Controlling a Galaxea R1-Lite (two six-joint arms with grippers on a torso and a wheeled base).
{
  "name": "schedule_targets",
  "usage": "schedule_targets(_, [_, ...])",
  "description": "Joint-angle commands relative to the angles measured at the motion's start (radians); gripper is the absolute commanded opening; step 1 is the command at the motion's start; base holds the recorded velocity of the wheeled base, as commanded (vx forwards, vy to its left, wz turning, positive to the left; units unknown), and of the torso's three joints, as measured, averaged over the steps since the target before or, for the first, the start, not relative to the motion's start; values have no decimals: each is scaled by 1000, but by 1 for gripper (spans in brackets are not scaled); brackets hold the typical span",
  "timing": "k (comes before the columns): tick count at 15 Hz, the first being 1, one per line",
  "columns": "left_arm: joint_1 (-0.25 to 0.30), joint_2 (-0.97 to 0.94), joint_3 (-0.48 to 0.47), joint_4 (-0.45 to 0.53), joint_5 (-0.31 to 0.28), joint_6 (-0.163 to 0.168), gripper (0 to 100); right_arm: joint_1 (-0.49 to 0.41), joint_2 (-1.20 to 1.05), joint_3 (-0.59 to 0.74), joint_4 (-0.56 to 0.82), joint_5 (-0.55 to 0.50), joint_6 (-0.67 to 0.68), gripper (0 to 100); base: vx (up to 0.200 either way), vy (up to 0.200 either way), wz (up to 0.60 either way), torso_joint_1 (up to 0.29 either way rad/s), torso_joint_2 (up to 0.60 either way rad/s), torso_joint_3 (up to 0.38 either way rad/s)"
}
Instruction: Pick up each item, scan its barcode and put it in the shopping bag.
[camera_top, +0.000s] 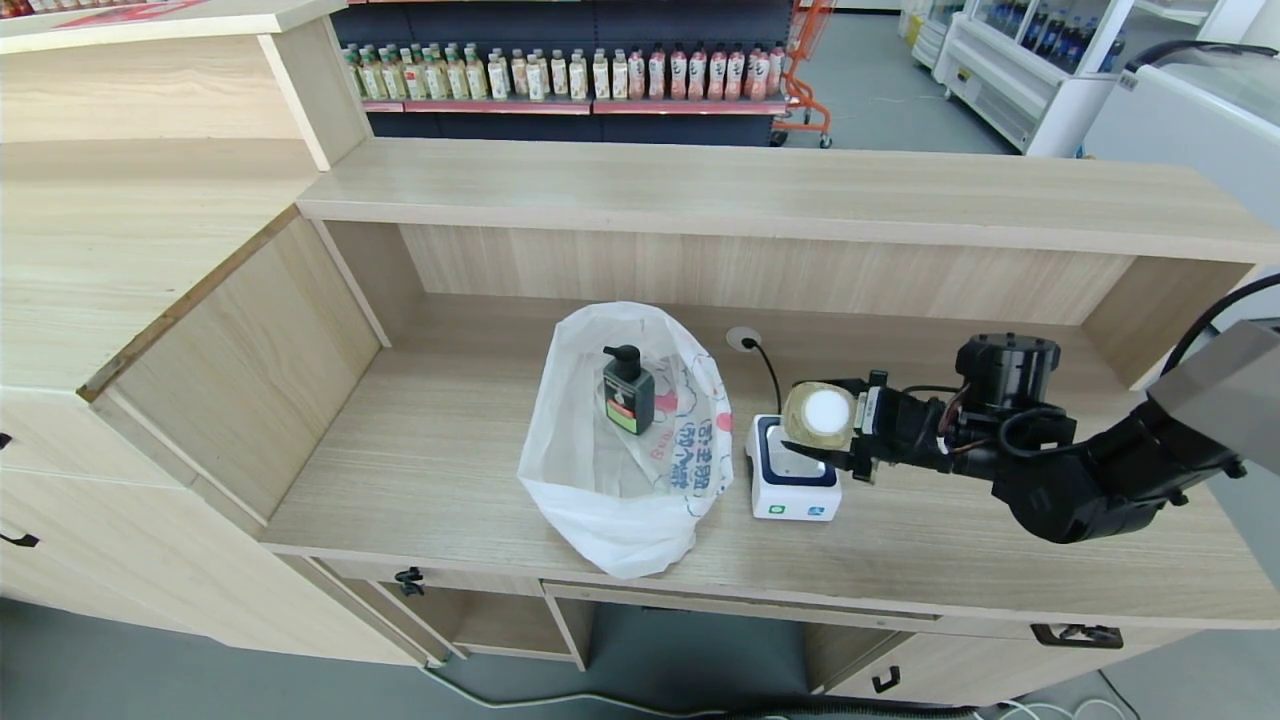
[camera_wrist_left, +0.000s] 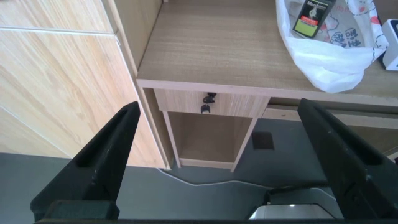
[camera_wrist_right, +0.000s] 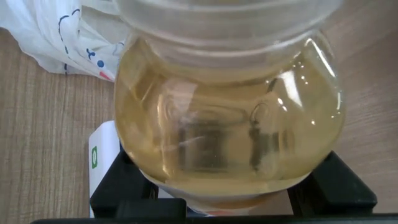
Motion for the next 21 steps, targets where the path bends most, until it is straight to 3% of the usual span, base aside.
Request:
schedule_targets(1, [0, 0, 0, 0, 0, -1, 100, 9, -152, 46, -90, -70, 242, 0, 0, 0, 0, 0, 0, 0])
schedule_targets(3, [0, 0, 0, 0, 0, -1, 100, 43, -303, 103, -84, -227, 497, 0, 0, 0, 0, 0, 0, 0])
schedule_targets(6, [0, 0, 0, 0, 0, -1, 100, 126, -449, 118, 54, -532, 824, 0, 0, 0, 0, 0, 0, 0])
schedule_targets(8, [0, 0, 0, 0, 0, -1, 100, 147, -470, 129, 70, -636, 968, 0, 0, 0, 0, 0, 0, 0])
schedule_targets(13, [0, 0, 0, 0, 0, -1, 100, 155, -492, 190, 70, -641, 1035, 0, 0, 0, 0, 0, 0, 0])
schedule_targets(21, [0, 0, 0, 0, 0, 1, 100, 250, -426, 187, 70, -593, 1074, 0, 200, 200, 0, 1, 1, 4])
